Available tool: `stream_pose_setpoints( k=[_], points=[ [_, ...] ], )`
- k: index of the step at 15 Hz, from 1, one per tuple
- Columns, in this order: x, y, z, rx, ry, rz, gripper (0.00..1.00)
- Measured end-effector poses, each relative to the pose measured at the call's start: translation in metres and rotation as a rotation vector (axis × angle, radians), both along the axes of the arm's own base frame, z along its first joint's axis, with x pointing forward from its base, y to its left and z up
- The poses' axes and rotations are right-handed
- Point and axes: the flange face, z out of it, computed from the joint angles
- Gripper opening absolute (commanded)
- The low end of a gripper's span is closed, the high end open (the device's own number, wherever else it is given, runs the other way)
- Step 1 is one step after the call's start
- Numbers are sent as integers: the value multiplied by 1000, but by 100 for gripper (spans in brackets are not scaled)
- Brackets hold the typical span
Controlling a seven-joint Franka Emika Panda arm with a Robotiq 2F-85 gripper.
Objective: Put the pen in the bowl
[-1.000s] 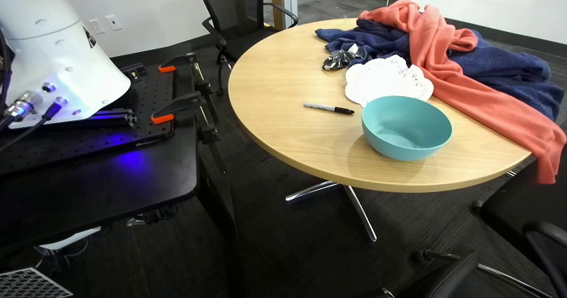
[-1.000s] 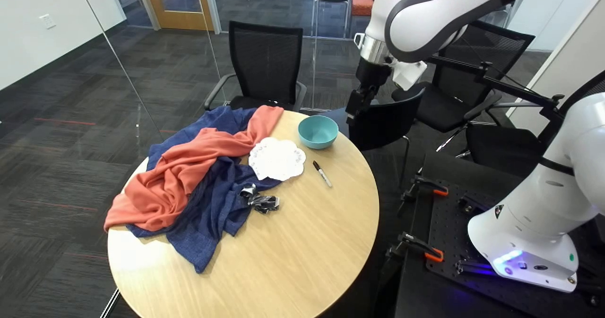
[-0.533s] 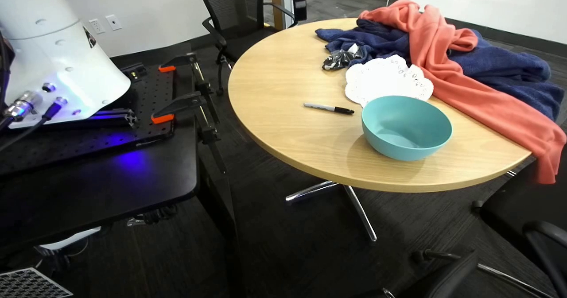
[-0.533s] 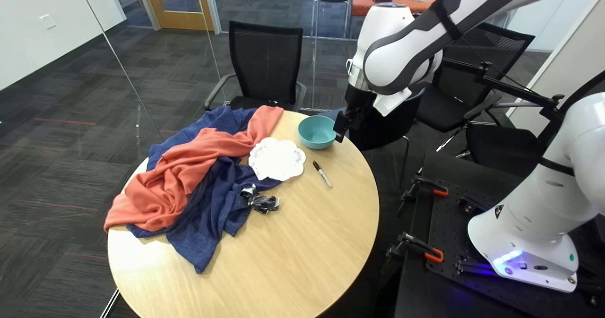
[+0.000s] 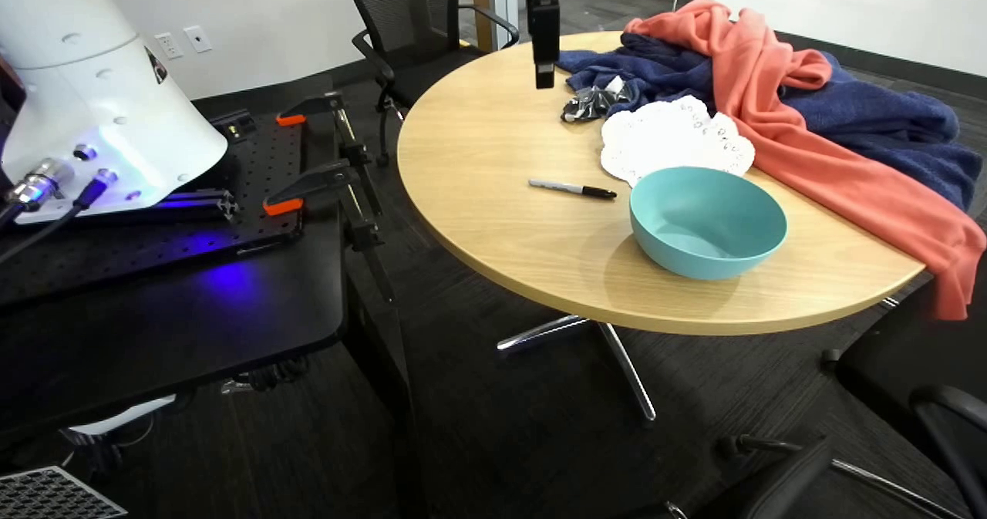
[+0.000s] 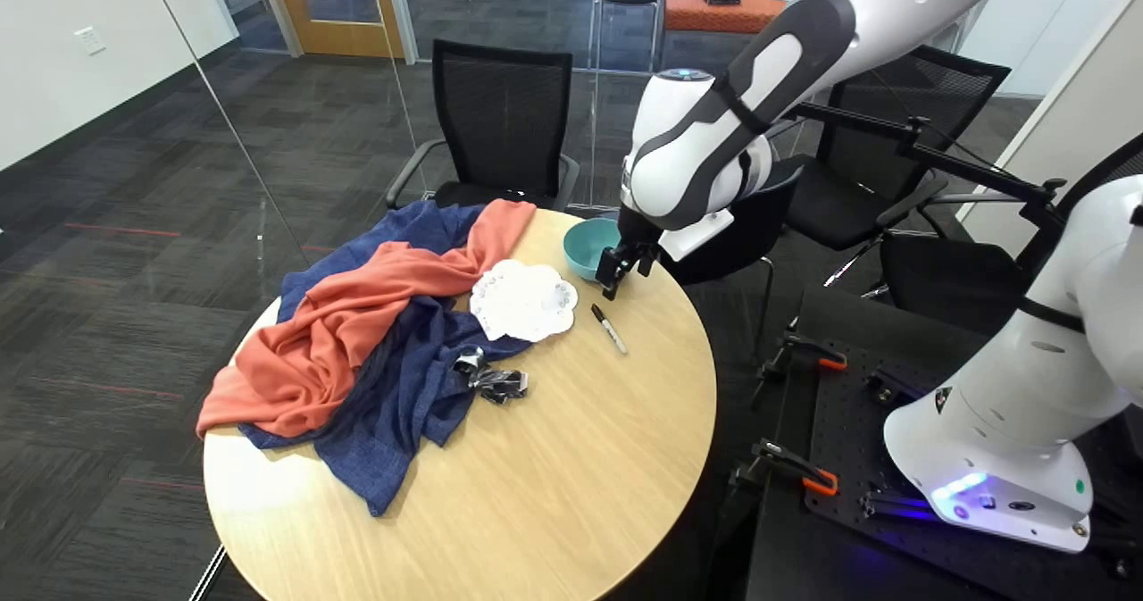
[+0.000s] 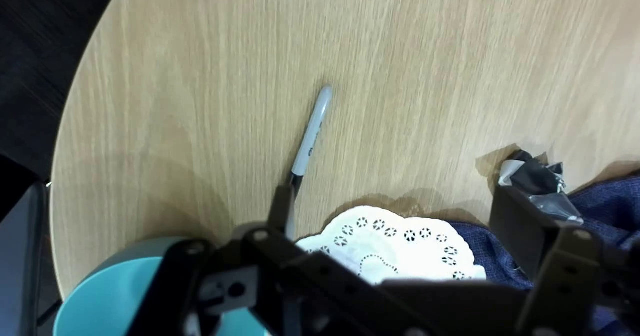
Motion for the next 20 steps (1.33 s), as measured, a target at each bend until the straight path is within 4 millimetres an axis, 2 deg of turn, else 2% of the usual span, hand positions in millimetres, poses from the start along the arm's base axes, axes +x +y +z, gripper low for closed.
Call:
stream_pose_setpoints(
  k=[4, 7, 14, 20],
  points=[
    [20, -6, -27, -5, 15, -11, 100],
    [27, -12, -41, -2, 25, -21, 100],
    [30, -13, -44, -5, 26, -13, 100],
    [24, -25, -55, -9, 48, -23, 100]
  ],
)
